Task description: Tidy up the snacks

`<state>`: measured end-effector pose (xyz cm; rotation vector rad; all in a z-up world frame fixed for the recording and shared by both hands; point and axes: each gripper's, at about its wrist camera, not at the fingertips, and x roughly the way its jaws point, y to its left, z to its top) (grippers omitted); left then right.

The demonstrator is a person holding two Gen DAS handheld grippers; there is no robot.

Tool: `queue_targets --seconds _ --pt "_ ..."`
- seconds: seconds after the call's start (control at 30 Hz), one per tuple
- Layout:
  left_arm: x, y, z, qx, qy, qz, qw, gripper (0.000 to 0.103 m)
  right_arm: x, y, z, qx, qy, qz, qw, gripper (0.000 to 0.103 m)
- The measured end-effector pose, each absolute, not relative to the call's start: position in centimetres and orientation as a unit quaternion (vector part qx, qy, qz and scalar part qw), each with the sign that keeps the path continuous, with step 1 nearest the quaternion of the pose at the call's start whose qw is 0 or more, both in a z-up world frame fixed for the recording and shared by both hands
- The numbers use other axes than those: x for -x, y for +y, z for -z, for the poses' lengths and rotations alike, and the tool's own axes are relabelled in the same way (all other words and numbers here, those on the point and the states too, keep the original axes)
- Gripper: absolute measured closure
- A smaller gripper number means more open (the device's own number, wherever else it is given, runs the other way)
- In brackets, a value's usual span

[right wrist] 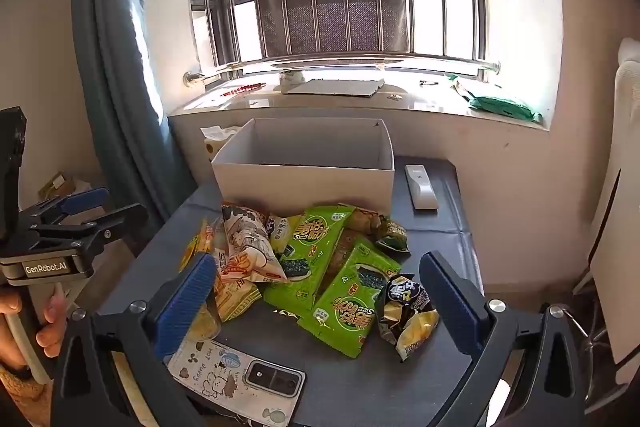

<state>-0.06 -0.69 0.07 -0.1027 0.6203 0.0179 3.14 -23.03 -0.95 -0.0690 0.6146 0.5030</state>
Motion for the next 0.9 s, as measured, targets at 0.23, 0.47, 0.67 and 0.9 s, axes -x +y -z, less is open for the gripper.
queue_targets --seconds 0.23,0.47,0.67,0.9 --pt "-0.03 -0.68 0.03 0.053 0.308 -0.009 0.950 0.000 -3.01 -23.04 1.03 0.035 0.299 -0.245 0.921 0.000" --pt "-0.02 -0.75 0.06 0.050 0.308 -0.009 0.950 0.000 -2.95 -23.06 1.06 0.034 0.300 -0.245 0.921 0.000" --pt "0.01 -0.80 0.07 0.050 0.308 -0.011 0.950 0.000 -2.92 -23.14 1.06 0.034 0.301 -0.245 0.921 0.000" --pt "0.01 -0.80 0.03 0.048 0.308 -0.011 0.950 0.000 -2.89 -23.12 1.03 0.032 0.300 -0.246 0.921 0.000"
